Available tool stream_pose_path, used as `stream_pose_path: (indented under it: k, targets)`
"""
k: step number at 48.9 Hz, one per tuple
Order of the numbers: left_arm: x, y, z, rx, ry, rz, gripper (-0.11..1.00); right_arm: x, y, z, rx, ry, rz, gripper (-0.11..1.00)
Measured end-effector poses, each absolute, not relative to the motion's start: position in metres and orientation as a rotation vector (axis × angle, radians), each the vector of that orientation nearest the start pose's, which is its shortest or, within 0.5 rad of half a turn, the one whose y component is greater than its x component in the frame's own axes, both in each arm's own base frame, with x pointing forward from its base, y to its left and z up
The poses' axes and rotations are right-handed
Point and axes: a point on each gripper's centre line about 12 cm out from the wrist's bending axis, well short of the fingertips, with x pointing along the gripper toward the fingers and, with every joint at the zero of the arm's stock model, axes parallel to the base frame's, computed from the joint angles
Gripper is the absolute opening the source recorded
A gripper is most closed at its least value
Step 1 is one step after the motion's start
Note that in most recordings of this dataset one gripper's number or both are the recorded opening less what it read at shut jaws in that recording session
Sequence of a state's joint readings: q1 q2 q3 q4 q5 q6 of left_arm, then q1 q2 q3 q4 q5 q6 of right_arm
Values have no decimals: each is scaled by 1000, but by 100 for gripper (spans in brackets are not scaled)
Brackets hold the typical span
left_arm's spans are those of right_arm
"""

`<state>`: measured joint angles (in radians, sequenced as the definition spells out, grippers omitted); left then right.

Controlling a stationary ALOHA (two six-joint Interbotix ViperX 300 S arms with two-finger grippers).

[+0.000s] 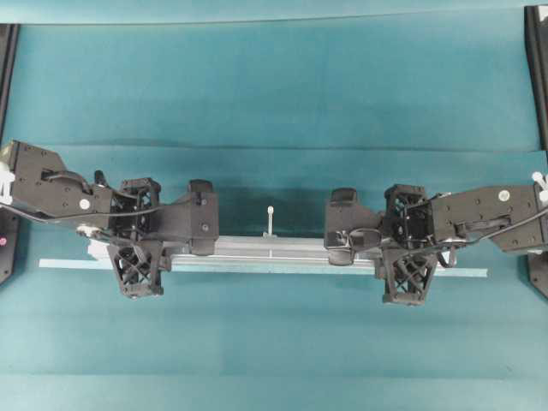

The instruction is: Lift the large metal rail with both hands.

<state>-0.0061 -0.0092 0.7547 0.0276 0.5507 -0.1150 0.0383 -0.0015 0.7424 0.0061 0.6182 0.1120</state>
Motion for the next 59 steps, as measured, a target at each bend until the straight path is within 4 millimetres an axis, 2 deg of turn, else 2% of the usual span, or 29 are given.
stream_pose_path:
  k: [59]
  targets:
    - [306,-2,108,-61,1263,58,36,305,8,106,99,1305,-54,40]
